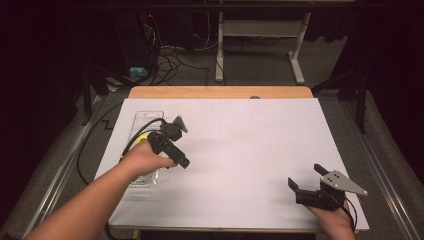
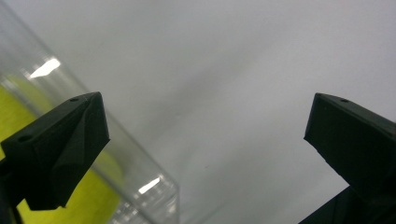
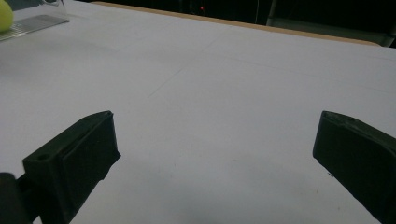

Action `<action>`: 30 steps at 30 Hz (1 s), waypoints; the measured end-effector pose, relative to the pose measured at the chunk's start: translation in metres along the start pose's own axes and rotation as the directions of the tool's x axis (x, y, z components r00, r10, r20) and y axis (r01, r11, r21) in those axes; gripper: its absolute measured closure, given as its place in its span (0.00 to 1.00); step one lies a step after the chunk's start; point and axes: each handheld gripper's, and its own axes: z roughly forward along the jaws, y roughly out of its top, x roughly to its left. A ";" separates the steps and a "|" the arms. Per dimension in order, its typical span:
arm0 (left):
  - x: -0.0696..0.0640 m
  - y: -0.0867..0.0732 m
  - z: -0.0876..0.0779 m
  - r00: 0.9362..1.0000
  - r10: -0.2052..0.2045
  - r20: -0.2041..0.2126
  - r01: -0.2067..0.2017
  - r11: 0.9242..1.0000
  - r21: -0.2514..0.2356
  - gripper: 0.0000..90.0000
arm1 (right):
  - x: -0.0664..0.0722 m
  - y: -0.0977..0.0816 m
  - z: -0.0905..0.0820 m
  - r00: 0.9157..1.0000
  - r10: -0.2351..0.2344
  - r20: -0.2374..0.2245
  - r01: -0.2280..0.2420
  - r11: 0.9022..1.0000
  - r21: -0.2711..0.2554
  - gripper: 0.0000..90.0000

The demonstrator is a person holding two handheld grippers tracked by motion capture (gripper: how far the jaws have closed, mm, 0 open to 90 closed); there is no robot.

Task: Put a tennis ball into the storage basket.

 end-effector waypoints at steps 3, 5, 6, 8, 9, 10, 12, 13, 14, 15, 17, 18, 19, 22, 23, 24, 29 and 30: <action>-0.009 0.006 0.007 1.000 0.024 0.014 -0.024 1.000 0.011 0.01 | 0.000 0.000 0.000 1.000 -0.002 -0.002 0.002 1.000 0.000 0.00; -0.015 0.010 0.013 0.999 0.037 0.022 -0.037 0.999 0.012 0.01 | 0.000 0.000 0.000 1.000 -0.002 -0.003 0.002 1.000 0.000 0.00; -0.017 0.011 0.015 0.999 0.040 0.021 -0.040 0.999 0.010 0.01 | 0.000 0.000 0.000 1.000 -0.004 -0.003 0.004 1.000 0.001 0.00; -0.021 0.013 0.021 0.998 0.048 0.028 -0.049 0.999 0.009 0.01 | 0.000 0.000 0.001 1.000 -0.004 -0.004 0.004 1.000 0.001 0.00; -0.022 0.013 0.024 0.998 0.052 0.031 -0.052 0.999 0.006 0.01 | 0.001 0.000 0.001 1.000 -0.004 -0.005 0.004 1.000 0.001 0.00; -0.024 0.013 0.027 0.998 0.052 0.032 -0.052 0.999 0.000 0.01 | 0.001 0.000 0.001 1.000 -0.006 -0.004 0.006 1.000 0.001 0.00; -0.026 0.013 0.034 0.998 0.051 0.036 -0.050 0.998 -0.023 0.01 | 0.001 0.000 0.001 1.000 -0.006 -0.007 0.006 1.000 0.002 0.00; -0.027 0.012 0.038 0.998 0.054 0.037 -0.053 0.998 -0.037 0.01 | 0.002 0.000 0.001 1.000 -0.006 -0.007 0.006 1.000 0.002 0.00; -0.027 0.011 0.041 0.998 0.055 0.038 -0.053 0.998 -0.045 0.01 | 0.002 0.000 0.001 1.000 -0.007 -0.008 0.007 1.000 0.002 0.00; -0.028 0.010 0.045 0.998 0.054 0.042 -0.052 0.997 -0.062 0.01 | 0.002 0.000 0.001 1.000 -0.007 -0.010 0.007 1.000 0.001 0.00; -0.028 0.007 0.051 0.998 0.049 0.048 -0.044 0.994 -0.104 0.01 | 0.003 0.000 0.001 1.000 -0.008 -0.011 0.008 1.000 0.002 0.00; -0.029 0.005 0.055 0.998 0.048 0.051 -0.041 0.991 -0.131 0.01 | 0.003 0.000 0.001 1.000 -0.009 -0.012 0.009 1.000 0.002 0.00; -0.029 0.003 0.058 0.998 0.051 0.047 -0.044 0.988 -0.145 0.01 | 0.003 0.000 0.001 1.000 -0.007 -0.013 0.007 1.000 0.002 0.00; -0.028 -0.003 0.065 0.997 0.041 0.071 -0.024 0.973 -0.228 0.01 | 0.004 0.000 0.002 1.000 -0.012 -0.015 0.012 1.000 0.001 0.00; -0.028 -0.006 0.068 0.997 0.040 0.070 -0.020 0.964 -0.264 0.01 | 0.004 0.000 0.002 1.000 -0.012 -0.016 0.012 1.000 0.003 0.00; -0.028 -0.008 0.069 0.997 0.042 0.068 -0.021 0.958 -0.285 0.01 | 0.005 0.000 0.002 1.000 -0.011 -0.016 0.011 1.000 0.003 0.00; -0.028 -0.022 0.080 0.997 0.017 0.069 0.016 0.889 -0.458 0.01 | 0.006 0.000 0.002 1.000 -0.014 -0.024 0.014 1.000 -0.001 0.00; -0.027 -0.025 0.082 0.997 0.024 0.075 0.016 0.875 -0.484 0.01 | 0.006 0.000 0.002 1.000 -0.016 -0.024 0.016 1.000 -0.001 0.00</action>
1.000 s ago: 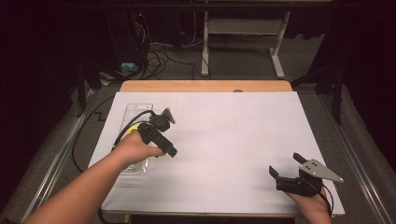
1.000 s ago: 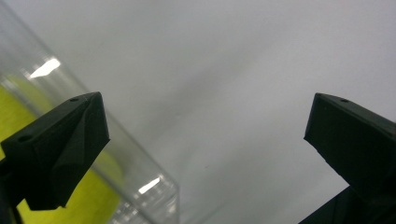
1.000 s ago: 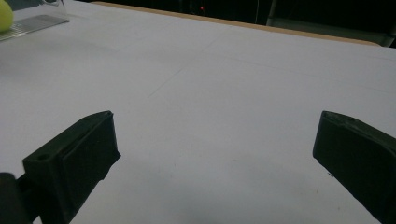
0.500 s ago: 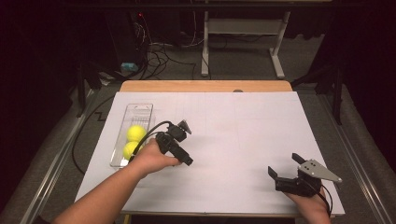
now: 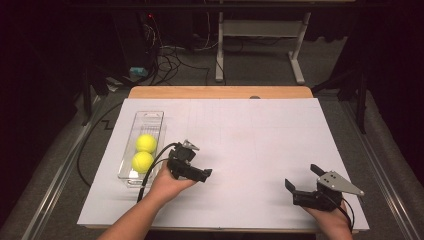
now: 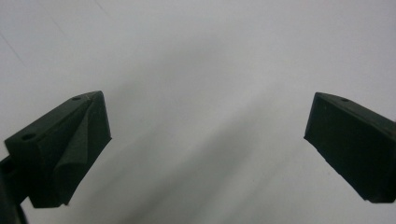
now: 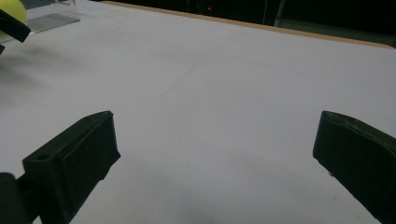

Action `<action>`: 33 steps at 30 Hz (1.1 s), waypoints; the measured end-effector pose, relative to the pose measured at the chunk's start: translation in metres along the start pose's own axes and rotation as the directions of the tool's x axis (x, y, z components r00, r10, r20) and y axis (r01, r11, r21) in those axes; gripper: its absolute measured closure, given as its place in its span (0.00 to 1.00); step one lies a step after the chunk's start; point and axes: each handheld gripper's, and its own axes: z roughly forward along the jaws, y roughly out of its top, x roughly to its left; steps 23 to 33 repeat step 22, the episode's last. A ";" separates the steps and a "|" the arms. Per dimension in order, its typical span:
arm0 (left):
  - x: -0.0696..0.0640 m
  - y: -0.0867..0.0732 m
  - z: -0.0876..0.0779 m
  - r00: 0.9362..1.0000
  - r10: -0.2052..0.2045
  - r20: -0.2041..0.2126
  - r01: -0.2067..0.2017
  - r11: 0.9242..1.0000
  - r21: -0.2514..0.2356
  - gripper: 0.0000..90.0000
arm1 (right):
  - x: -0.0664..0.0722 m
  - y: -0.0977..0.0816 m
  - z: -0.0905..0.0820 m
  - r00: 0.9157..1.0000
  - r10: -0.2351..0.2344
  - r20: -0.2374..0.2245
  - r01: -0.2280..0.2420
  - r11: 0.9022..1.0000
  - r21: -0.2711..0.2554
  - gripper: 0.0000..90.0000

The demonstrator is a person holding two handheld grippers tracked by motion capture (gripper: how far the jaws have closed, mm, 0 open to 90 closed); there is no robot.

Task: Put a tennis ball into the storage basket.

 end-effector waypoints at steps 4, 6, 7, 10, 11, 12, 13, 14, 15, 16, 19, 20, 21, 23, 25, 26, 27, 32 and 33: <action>-0.001 -0.011 0.001 1.000 0.004 -0.002 -0.004 0.995 -0.103 0.01 | 0.003 0.000 0.001 1.000 0.000 -0.003 0.000 1.000 0.001 0.00; -0.002 -0.019 0.000 1.000 0.006 -0.006 -0.007 0.983 -0.183 0.00 | 0.005 0.001 0.001 1.000 -0.002 -0.005 0.002 1.000 -0.002 0.00; -0.001 -0.022 -0.001 1.000 -0.001 0.001 0.001 0.975 -0.223 0.00 | 0.005 0.001 0.001 1.000 -0.004 -0.006 0.004 1.000 -0.004 0.00; 0.003 -0.034 -0.003 1.000 -0.017 0.018 0.022 0.948 -0.319 0.00 | 0.008 0.001 0.001 1.000 0.000 -0.010 0.000 1.000 -0.012 0.00; 0.004 -0.037 -0.005 1.000 -0.013 0.024 0.020 0.940 -0.340 0.00 | 0.009 0.001 0.000 1.000 0.004 -0.011 -0.004 1.000 -0.017 0.00; 0.005 -0.038 -0.007 0.999 -0.004 0.032 0.015 0.935 -0.355 0.00 | 0.010 0.002 0.000 1.000 0.007 -0.012 -0.008 1.000 -0.019 0.00; 0.005 -0.040 -0.010 0.999 0.012 0.037 0.003 0.925 -0.381 0.00 | 0.011 0.002 -0.001 1.000 0.011 -0.012 -0.011 1.000 -0.022 0.00; 0.005 -0.042 -0.013 0.999 0.028 0.032 -0.013 0.915 -0.402 0.00 | 0.012 0.003 -0.002 1.000 0.011 -0.010 -0.011 1.000 -0.026 0.00; 0.005 -0.045 -0.014 0.999 0.034 0.024 -0.021 0.905 -0.424 0.00 | 0.012 0.003 -0.002 1.000 0.013 -0.011 -0.014 0.999 -0.032 0.00; 0.005 -0.046 -0.015 0.999 0.032 0.023 -0.018 0.901 -0.434 0.00 | 0.013 0.003 -0.003 1.000 0.011 -0.009 -0.011 0.999 -0.033 0.00; 0.008 -0.048 -0.013 0.999 0.028 0.033 -0.012 0.912 -0.410 0.00 | 0.013 0.003 -0.003 1.000 0.009 -0.003 -0.009 0.999 -0.032 0.00; 0.008 -0.049 -0.012 0.999 0.030 0.032 -0.014 0.912 -0.411 0.00 | 0.013 0.003 -0.002 1.000 0.012 -0.001 -0.012 1.000 -0.029 0.00; 0.008 -0.049 -0.012 0.999 0.032 0.033 -0.016 0.915 -0.403 0.00 | 0.012 0.003 -0.002 1.000 0.013 0.003 -0.013 1.000 -0.025 0.00; 0.008 -0.050 -0.012 0.999 0.033 0.031 -0.018 0.915 -0.403 0.00 | 0.012 0.002 -0.001 1.000 0.014 0.004 -0.014 1.000 -0.024 0.00; 0.008 -0.050 -0.012 0.999 0.033 0.031 -0.018 0.915 -0.403 0.00 | 0.012 0.002 -0.001 1.000 0.014 0.004 -0.014 1.000 -0.024 0.00; 0.008 -0.050 -0.012 0.999 0.033 0.031 -0.018 0.915 -0.403 0.00 | 0.012 0.002 -0.001 1.000 0.014 0.004 -0.014 1.000 -0.024 0.00; 0.008 -0.050 -0.012 0.999 0.033 0.031 -0.018 0.915 -0.403 0.00 | 0.012 0.002 -0.001 1.000 0.014 0.004 -0.014 1.000 -0.024 0.00; 0.008 -0.050 -0.012 0.999 0.033 0.031 -0.018 0.915 -0.403 0.00 | 0.012 0.002 -0.001 1.000 0.014 0.004 -0.014 1.000 -0.024 0.00; 0.008 -0.050 -0.012 0.999 0.033 0.031 -0.018 0.915 -0.403 0.00 | 0.012 0.002 -0.001 1.000 0.014 0.004 -0.014 1.000 -0.024 0.00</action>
